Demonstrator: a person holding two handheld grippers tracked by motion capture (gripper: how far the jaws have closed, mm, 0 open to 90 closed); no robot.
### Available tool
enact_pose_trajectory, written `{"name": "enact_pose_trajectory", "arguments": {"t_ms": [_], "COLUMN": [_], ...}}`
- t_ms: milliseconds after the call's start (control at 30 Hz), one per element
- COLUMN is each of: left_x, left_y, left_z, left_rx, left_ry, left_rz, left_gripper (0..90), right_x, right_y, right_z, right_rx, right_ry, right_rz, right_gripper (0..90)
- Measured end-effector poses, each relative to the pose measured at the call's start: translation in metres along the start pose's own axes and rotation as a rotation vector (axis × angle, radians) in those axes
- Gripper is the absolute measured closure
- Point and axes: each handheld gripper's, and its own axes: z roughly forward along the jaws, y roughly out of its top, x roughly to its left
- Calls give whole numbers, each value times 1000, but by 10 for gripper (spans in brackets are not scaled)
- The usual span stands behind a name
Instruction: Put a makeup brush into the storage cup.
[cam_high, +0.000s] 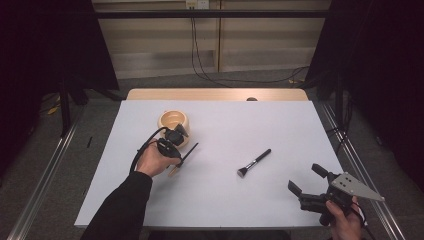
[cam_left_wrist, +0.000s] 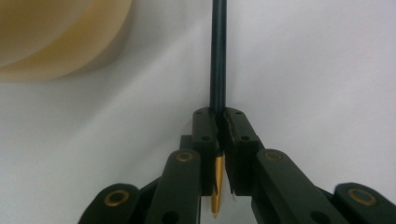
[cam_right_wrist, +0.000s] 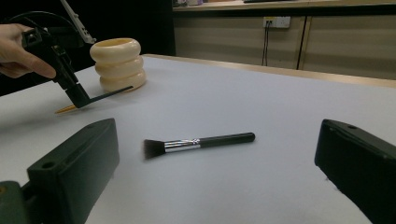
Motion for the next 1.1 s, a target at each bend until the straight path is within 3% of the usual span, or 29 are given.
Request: {"name": "enact_pose_trajectory", "arguments": {"t_ms": [433, 467, 800, 833, 967, 1100], "left_x": [0, 1, 4, 1, -2, -2], "left_y": [-11, -13, -28, -29, -32, -33], "left_z": [-17, -17, -32, -33, -38, -41], "left_rx": [-206, -232, -388, -421, -483, -535], "left_ry": [-77, -74, -74, -97, -84, -110], "left_rz": [34, 18, 68, 41, 61, 52], "left_gripper": [841, 841, 841, 841, 841, 841], "right_x": [0, 0, 0, 0, 0, 0], "right_y": [0, 0, 0, 0, 0, 0], "right_z": [0, 0, 0, 0, 0, 0], "right_rx": [-2, -2, -1, 0, -2, -2], "right_ry": [-2, -2, -2, -4, -5, -4], "right_rz": [5, 8, 2, 2, 2, 0], "right_gripper": [0, 0, 0, 0, 0, 0]}}
